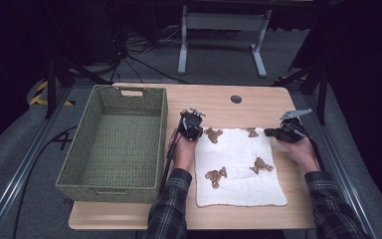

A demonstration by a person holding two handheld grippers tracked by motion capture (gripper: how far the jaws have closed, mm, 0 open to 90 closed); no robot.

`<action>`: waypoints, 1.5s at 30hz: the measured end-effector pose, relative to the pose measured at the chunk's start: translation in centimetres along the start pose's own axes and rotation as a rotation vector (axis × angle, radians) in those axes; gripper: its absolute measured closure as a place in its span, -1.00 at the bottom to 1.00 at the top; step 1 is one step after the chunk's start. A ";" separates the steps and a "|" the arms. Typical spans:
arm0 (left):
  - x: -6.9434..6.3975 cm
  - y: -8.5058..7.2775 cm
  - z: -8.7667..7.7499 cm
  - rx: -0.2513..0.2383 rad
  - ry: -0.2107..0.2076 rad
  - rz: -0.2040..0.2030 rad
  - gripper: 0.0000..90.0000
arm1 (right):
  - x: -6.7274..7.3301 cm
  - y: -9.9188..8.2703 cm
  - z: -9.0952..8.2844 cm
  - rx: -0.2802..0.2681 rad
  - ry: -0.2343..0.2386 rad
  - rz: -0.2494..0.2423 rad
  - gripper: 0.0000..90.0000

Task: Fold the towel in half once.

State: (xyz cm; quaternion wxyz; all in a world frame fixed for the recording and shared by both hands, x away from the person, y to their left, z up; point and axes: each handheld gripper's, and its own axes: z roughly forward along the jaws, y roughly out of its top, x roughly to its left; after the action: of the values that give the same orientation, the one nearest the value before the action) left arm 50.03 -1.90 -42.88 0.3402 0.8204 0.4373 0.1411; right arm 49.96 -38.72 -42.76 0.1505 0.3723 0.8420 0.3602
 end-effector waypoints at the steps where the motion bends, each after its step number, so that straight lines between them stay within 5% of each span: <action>1: -0.2 0.1 -0.5 -0.008 -0.005 0.009 0.94 | 0.1 0.1 -0.4 -0.006 0.001 -0.002 1.00; 15: -2.9 -1.4 -5.1 0.001 0.014 0.078 0.94 | 2.5 -1.5 -5.2 -0.057 0.038 -0.022 1.00; 45: -8.5 -7.8 -10.5 0.054 0.012 0.203 0.94 | 8.9 -6.2 -10.5 -0.082 0.144 -0.081 0.99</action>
State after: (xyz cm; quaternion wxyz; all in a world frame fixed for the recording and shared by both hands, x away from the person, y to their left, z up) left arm 34.72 -1.20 -39.97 0.2994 0.8685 0.3576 0.1679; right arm 35.24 -40.24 -39.75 0.1191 0.3044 0.8495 0.4141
